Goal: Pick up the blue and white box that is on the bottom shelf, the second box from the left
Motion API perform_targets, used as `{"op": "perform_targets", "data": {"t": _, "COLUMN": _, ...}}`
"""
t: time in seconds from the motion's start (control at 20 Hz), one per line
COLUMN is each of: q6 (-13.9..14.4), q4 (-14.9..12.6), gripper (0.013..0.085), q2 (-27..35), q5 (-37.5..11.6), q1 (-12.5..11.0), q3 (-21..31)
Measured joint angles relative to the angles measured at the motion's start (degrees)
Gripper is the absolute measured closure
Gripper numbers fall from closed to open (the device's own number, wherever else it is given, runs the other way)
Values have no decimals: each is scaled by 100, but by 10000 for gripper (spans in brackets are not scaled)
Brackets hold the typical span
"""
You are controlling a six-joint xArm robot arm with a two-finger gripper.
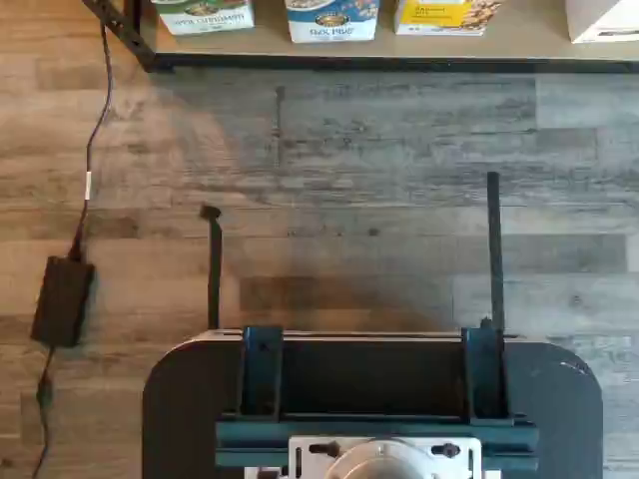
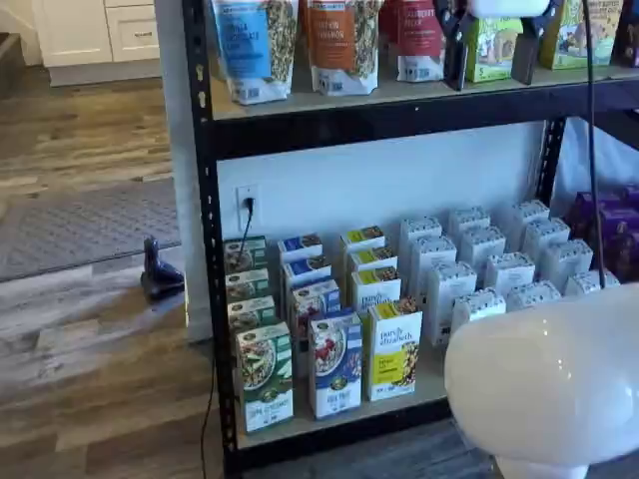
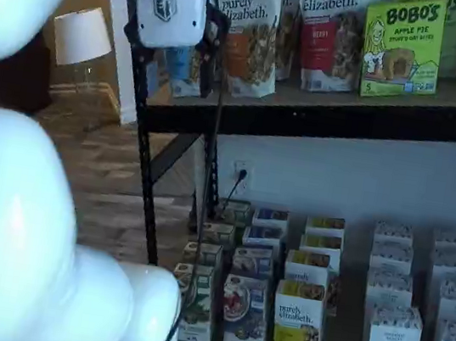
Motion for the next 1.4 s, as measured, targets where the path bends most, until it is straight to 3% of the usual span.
{"op": "perform_targets", "data": {"t": 0.1, "q6": -119, "q4": 224, "gripper": 130, "q2": -173, "q5": -282, "q1": -208, "q3": 157}}
{"op": "perform_targets", "data": {"t": 0.4, "q6": -172, "q4": 280, "gripper": 130, "q2": -209, "q5": -416, "q1": -265, "q3": 232}}
{"op": "perform_targets", "data": {"t": 0.5, "q6": -150, "q4": 252, "gripper": 130, "q2": -212, "q5": -462, "q1": -229, "q3": 273}}
{"op": "perform_targets", "data": {"t": 0.75, "q6": 75, "q4": -178, "gripper": 130, "q2": -217, "q5": -617, "q1": 149, "q3": 472}}
{"op": "perform_targets", "data": {"t": 1.0, "q6": -22, "q4": -15, "gripper": 130, "q2": -292, "q5": -965, "q1": -4, "q3": 928}}
{"op": "perform_targets", "data": {"t": 1.4, "q6": 78, "q4": 24, "gripper": 130, "q2": -336, "q5": -1561, "q1": 109, "q3": 1684}}
